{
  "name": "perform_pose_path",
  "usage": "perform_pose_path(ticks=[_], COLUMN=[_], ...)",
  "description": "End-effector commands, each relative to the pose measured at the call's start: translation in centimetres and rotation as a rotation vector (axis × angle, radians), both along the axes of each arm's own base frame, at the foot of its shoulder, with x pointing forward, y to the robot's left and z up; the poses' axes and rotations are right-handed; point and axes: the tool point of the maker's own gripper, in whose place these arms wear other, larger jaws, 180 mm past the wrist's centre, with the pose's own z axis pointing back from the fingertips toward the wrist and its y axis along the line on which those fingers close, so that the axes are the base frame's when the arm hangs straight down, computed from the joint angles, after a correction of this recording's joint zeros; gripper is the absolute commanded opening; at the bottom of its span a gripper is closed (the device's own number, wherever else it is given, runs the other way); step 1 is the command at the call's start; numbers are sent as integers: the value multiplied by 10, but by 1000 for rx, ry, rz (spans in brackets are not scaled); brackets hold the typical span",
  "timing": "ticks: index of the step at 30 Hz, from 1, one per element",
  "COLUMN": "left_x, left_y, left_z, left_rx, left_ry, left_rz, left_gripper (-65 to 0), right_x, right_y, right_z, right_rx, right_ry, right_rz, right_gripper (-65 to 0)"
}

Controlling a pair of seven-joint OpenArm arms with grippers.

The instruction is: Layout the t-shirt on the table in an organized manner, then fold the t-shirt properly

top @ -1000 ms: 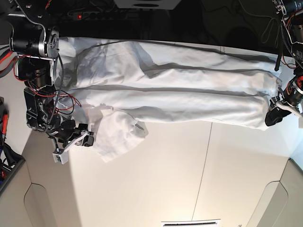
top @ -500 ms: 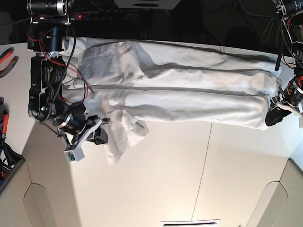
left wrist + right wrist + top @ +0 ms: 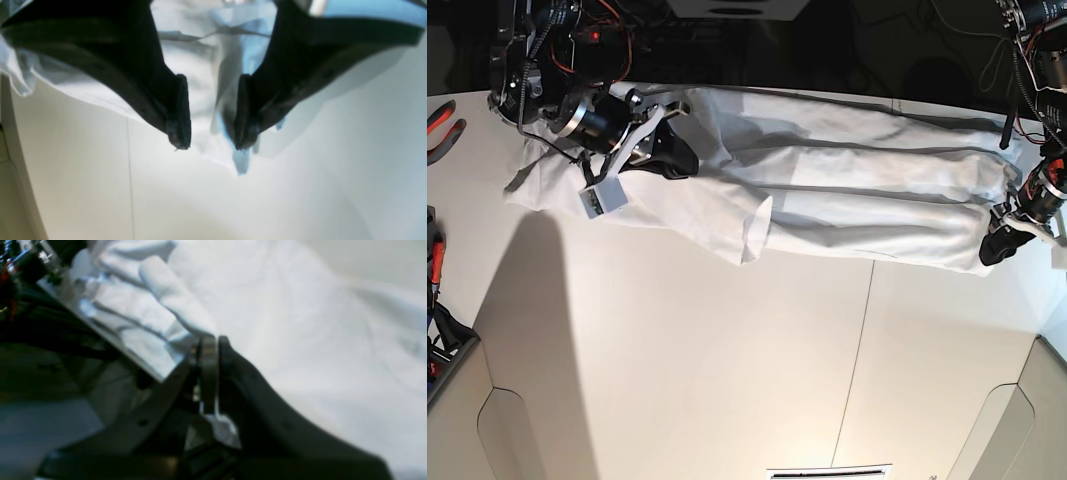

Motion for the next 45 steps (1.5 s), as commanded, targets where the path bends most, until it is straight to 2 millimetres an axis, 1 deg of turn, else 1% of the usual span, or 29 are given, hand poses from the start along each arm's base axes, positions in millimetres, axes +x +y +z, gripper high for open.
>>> perform_pose_path(ticks=[1, 3, 6, 7, 9, 10, 11, 14, 17, 20, 21, 22, 24, 25, 26, 32, 37, 40, 45], left_x=[10, 10, 10, 10, 10, 11, 12, 12, 7, -5, -9, -14, -24, -28, -34, -63, -76, -79, -78], left_y=[8, 7, 7, 7, 8, 9, 12, 26, 53, 81, 87, 91, 91, 88, 87, 76, 72, 71, 65], left_z=[20, 19, 19, 20, 20, 21, 24, 33, 48, 58, 57, 53, 40, 34, 28, -3, -23, -28, -28], left_rx=[12, 11, 11, 11, 11, 14, 19, 40, 51, 77, 100, 120, 131, 130, 130, 113, 21, -22, -80], left_ry=[-61, -62, -62, -63, -63, -70, -78, -102, -142, -161, -146, -114, -38, -6, 18, 118, 145, 145, 151], left_rz=[3, 3, 3, 4, 4, 7, 11, 36, 111, 193, 204, 202, 175, 161, 154, 121, 166, 188, 186], left_gripper=[-395, -395, -395, -395, -395, -395, -395, -395, -395, -390, -356, -303, -210, -190, -185, -185, -185, -185, -185], right_x=[1, -7, -13, -14, -15, -15, -15, -13, -10, -6, -5, -4, -3, -2, -2, -3, -3, -2, -2], right_y=[2, 1, -1, -3, -3, -3, -3, -3, -2, -2, -1, -1, -1, -1, -1, -1, -1, -1, -1], right_z=[9, 4, -2, -5, -6, -6, -6, -1, 8, 18, 21, 23, 24, 24, 24, 24, 24, 24, 24], right_rx=[27, 21, -8, -25, -36, -36, -35, -31, -31, -35, -36, -36, -36, -36, -35, -36, -36, -35, -35], right_ry=[-31, -11, 10, 17, 18, 18, 17, 3, -28, -62, -72, -80, -86, -87, -87, -87, -87, -88, -87], right_rz=[-4, 0, 10, 16, 19, 20, 20, 20, 22, 24, 24, 24, 24, 23, 23, 24, 24, 23, 24], right_gripper=[-650, -650, -650, -633, -421, -350, -324, -325, -325, -325, -325, -325, -325, -325, -325, -325, -325, -325, -325])
